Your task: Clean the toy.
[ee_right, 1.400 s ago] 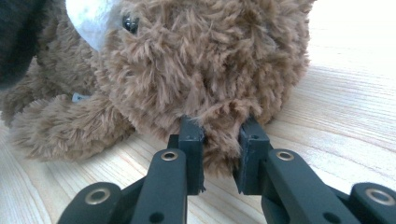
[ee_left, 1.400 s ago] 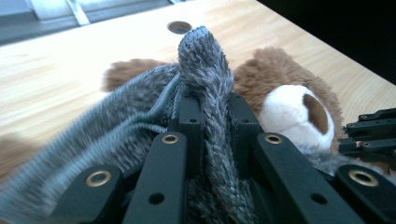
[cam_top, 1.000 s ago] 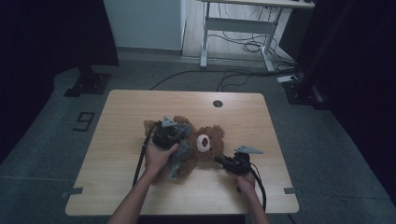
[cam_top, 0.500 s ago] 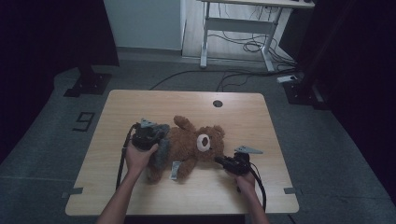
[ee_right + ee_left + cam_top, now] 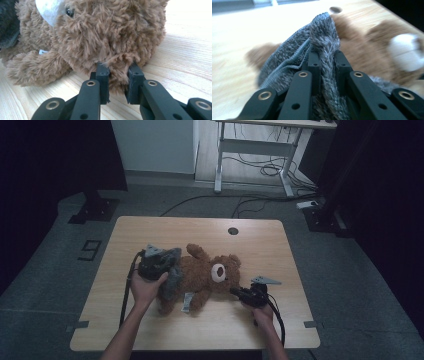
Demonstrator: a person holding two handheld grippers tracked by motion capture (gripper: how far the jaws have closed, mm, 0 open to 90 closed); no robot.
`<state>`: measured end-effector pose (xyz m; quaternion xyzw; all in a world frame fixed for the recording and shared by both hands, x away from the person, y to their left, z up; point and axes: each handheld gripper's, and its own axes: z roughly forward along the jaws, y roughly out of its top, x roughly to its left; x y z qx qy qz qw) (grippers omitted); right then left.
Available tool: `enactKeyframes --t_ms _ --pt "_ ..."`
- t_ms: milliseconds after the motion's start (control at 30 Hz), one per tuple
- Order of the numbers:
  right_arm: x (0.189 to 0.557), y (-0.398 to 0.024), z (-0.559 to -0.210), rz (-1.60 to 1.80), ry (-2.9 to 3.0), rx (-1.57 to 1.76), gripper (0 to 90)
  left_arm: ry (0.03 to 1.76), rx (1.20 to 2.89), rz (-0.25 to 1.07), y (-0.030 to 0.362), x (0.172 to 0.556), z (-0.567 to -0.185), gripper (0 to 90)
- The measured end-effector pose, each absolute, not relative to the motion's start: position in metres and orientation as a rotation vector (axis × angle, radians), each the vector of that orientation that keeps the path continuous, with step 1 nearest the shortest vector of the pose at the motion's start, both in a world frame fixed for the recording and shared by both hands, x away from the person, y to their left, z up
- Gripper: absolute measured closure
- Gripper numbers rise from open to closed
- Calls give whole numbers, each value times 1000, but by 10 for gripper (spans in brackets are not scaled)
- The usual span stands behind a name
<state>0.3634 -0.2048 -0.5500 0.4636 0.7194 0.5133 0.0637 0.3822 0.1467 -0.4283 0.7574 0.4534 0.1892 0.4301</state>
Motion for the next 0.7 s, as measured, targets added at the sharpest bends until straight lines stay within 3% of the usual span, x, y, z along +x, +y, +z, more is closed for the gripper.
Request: enactKeyframes --t_ms 200,367,500,700 --pt "363 -205 -550 1550 2172 1401 761 1029 1938 423 91 390 -422 790" --pt "363 -205 -550 1542 2176 1394 762 1017 2073 439 52 403 -444 789" --pt "364 -206 -550 1543 2178 1390 761 1063 2051 367 59 412 -461 788" --pt "363 -204 -549 1547 2185 1381 762 1071 2058 395 75 407 -451 788"
